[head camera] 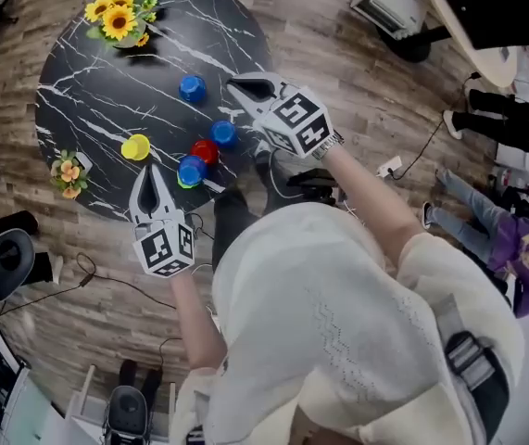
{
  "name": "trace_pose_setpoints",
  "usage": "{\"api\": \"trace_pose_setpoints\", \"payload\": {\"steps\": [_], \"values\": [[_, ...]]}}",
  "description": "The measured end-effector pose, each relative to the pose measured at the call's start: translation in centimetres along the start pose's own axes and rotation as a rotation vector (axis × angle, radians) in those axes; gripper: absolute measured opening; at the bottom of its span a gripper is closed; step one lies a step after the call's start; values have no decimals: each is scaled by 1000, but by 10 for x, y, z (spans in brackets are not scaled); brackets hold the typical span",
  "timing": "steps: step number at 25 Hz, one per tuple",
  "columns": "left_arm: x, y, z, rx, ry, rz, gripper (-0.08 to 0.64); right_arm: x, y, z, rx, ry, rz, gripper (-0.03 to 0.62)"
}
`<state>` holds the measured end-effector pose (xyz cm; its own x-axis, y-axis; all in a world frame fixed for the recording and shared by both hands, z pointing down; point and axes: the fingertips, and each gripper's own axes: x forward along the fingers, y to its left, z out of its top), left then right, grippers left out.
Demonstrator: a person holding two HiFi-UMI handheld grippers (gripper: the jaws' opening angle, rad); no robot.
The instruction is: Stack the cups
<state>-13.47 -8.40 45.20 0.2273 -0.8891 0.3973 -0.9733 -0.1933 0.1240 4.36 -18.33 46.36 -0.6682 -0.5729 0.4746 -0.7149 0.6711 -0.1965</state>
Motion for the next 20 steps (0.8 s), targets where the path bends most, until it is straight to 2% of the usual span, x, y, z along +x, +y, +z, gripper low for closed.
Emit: {"api": "trace_pose_setpoints", "payload": {"steps": [7, 11, 20], "values": [[5, 1, 15, -23, -31, 58, 21, 37, -22, -20, -30, 94, 43, 11], [6, 3, 21, -38, -47, 99, 21, 65, -24, -38, -80, 167, 94, 45], [-15, 18, 21, -77, -54, 261, 21, 125, -12, -74, -175, 309, 233, 204]]}}
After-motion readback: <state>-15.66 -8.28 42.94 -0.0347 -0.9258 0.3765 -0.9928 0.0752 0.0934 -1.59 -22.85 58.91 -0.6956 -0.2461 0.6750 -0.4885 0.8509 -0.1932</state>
